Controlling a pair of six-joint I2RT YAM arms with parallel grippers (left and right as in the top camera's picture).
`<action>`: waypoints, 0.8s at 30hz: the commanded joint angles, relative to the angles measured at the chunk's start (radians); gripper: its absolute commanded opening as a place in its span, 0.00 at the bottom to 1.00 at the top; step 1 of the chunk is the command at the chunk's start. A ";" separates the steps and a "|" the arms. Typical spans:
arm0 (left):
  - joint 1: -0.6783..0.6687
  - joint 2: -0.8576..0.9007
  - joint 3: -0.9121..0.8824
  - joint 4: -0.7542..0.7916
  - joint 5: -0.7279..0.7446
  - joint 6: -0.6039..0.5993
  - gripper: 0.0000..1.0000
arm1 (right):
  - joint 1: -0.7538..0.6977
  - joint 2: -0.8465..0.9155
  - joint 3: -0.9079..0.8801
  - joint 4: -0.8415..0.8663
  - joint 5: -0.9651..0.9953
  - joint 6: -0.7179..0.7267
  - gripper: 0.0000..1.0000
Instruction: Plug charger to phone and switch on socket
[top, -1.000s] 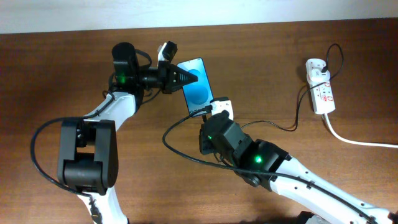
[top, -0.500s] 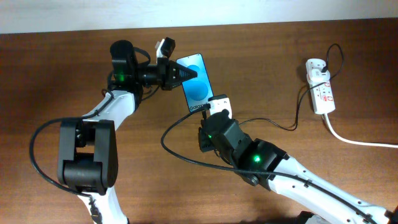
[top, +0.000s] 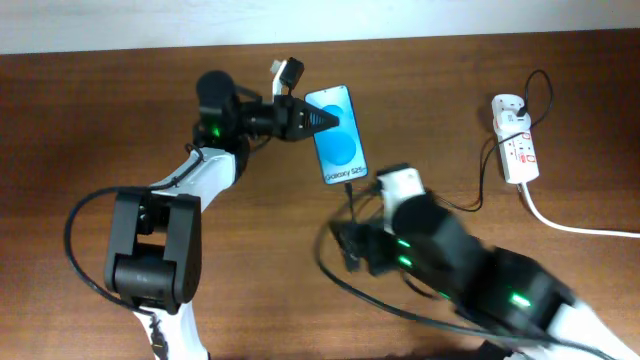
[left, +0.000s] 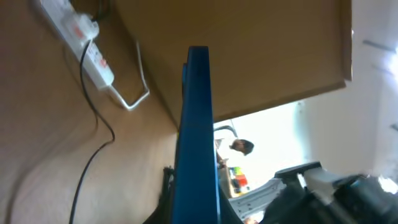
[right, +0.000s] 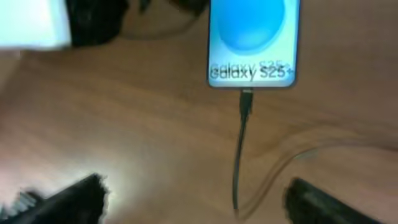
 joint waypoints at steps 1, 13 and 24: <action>-0.097 -0.009 0.050 0.152 -0.112 -0.185 0.00 | -0.001 -0.155 0.065 -0.149 0.071 -0.006 0.99; -0.429 -0.009 0.522 -1.252 -0.707 0.728 0.00 | -0.001 -0.563 0.138 -0.489 0.481 0.219 0.98; -0.166 0.016 0.520 -1.756 -0.741 1.017 0.00 | 0.000 -0.553 0.159 -0.524 0.619 0.359 0.99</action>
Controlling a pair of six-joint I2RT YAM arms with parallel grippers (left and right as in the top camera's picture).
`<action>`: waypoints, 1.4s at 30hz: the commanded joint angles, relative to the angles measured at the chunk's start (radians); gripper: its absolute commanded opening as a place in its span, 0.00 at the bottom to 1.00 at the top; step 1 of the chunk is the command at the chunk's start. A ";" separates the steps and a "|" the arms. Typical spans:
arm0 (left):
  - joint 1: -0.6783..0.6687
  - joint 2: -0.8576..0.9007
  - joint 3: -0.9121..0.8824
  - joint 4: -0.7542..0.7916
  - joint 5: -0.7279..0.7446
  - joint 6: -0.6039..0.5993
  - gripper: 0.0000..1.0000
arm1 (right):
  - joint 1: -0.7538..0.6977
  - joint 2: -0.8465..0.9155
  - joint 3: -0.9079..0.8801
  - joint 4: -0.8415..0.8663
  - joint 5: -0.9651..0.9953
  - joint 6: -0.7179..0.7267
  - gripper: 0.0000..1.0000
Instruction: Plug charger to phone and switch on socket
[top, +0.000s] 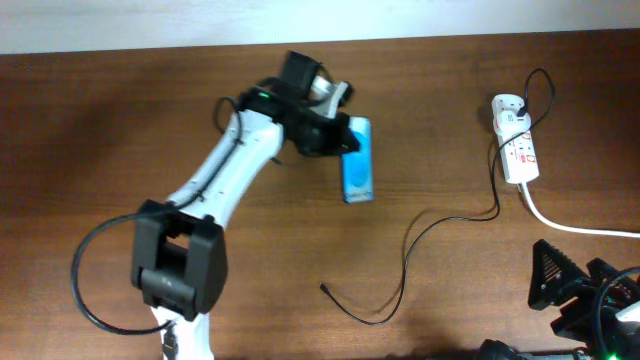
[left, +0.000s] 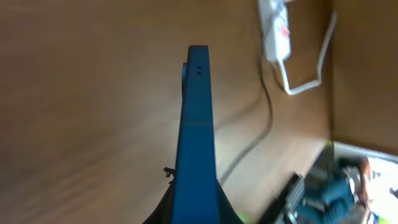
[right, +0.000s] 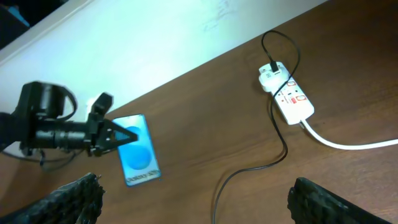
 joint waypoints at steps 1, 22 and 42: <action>0.039 0.002 0.019 0.001 0.073 0.042 0.00 | 0.000 0.011 -0.006 0.010 0.016 0.012 0.99; 0.469 -0.218 0.052 -0.497 0.170 0.310 0.00 | -0.110 1.081 -0.126 0.320 -0.993 -0.708 0.96; 0.470 -0.218 0.052 -0.481 0.169 0.310 0.00 | 0.293 1.386 -0.259 0.497 -0.542 -0.670 0.64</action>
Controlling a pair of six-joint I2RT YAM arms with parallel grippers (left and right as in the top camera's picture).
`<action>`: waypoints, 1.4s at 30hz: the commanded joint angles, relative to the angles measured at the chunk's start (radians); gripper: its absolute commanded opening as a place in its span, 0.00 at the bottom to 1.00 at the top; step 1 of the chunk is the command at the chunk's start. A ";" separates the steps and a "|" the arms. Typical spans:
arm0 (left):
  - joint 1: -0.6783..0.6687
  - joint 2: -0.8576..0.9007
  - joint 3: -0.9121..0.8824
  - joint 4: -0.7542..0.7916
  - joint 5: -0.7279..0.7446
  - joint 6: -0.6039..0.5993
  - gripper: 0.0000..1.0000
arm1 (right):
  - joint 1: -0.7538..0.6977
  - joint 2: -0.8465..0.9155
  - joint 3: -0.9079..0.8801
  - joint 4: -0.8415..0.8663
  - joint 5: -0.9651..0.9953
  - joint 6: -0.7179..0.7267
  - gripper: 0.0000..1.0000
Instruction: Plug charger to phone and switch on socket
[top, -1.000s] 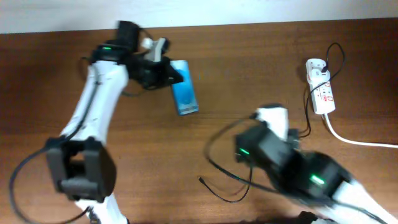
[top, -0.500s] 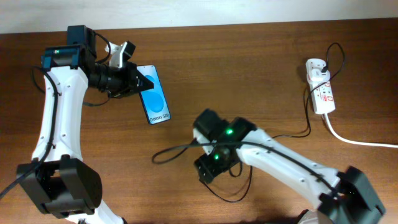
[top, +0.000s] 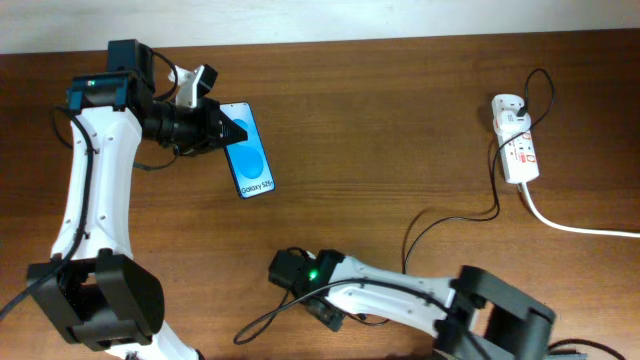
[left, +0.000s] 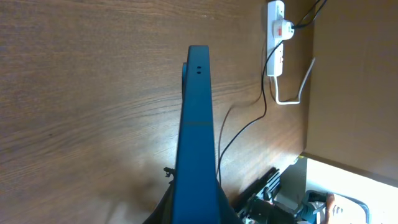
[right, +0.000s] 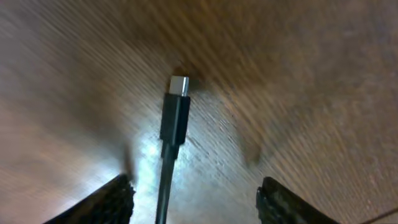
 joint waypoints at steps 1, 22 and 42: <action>0.003 -0.016 0.016 0.002 0.041 0.016 0.00 | 0.028 0.029 -0.006 0.002 0.061 -0.008 0.63; 0.002 -0.016 0.015 0.018 0.043 0.016 0.00 | -0.126 -0.253 0.126 -0.063 -0.171 0.072 0.04; -0.298 0.220 0.014 0.502 0.622 -0.251 0.00 | -0.328 -0.789 -0.195 0.298 -0.171 0.444 0.04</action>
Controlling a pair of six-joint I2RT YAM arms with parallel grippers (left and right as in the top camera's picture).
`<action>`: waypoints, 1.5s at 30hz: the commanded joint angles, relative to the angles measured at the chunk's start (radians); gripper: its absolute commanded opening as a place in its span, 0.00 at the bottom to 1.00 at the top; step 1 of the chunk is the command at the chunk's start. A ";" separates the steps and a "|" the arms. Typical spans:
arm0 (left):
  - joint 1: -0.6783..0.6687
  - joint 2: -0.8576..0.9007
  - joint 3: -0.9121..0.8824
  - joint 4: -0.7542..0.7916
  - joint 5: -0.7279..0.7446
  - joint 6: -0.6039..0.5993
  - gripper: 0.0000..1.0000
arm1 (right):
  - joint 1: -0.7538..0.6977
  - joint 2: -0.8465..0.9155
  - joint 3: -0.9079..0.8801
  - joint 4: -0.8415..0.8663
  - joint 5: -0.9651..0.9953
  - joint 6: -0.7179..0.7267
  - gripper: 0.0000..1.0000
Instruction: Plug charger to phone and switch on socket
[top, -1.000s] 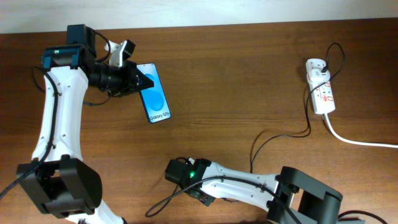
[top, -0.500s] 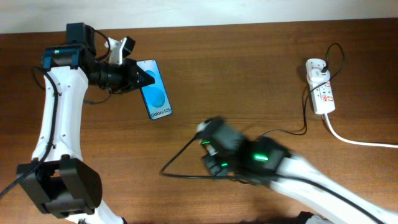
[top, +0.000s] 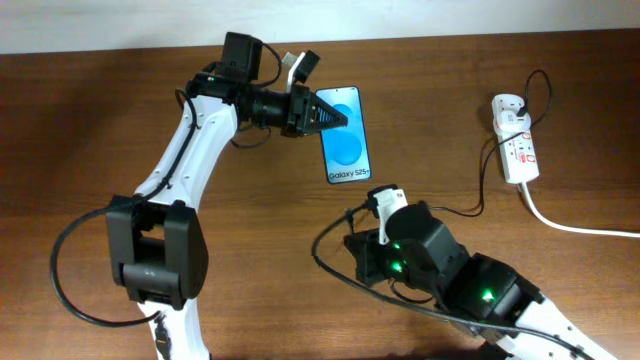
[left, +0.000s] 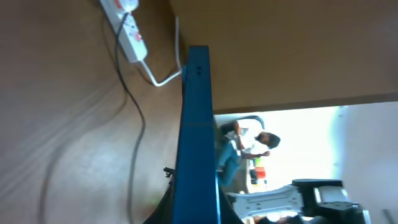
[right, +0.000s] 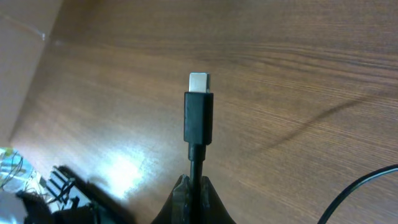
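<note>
A blue-screened phone (top: 345, 135) marked Galaxy S25+ is held over the back middle of the table. My left gripper (top: 318, 112) is shut on its left edge. In the left wrist view the phone (left: 198, 124) shows edge-on as a blue bar. My right gripper (top: 358, 236) sits just in front of the phone's lower end, shut on the black charger cable (right: 198, 163) right behind its plug (right: 199, 112). The plug's metal tip points forward, free in the air. The white power strip (top: 515, 140) lies at the far right; its switch state is too small to tell.
The black cable (top: 480, 200) runs from the power strip across the table and loops under my right arm. A thick white lead (top: 580, 228) leaves the strip toward the right edge. The wooden table (top: 120, 110) has its back edge against a white wall.
The left gripper with the phone has moved from the table's back left to the back middle. The right gripper was open over the plug lying on the table; now it is shut on the cable, plug lifted.
First the phone was held at the back middle with the cable at its lower end and my right gripper open below it. Then the cable lay loose and the right arm was at the front right. Then the phone was at the left. Now both meet mid-table.
</note>
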 joint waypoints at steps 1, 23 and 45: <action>0.004 -0.004 0.010 0.004 0.112 -0.051 0.00 | -0.005 0.031 -0.006 0.018 0.058 0.058 0.04; 0.083 -0.004 0.010 0.108 0.249 -0.154 0.00 | -0.070 0.067 -0.005 0.279 -0.117 -0.013 0.04; 0.095 -0.004 0.010 0.093 0.249 -0.156 0.00 | -0.070 0.109 0.028 0.288 0.062 -0.126 0.04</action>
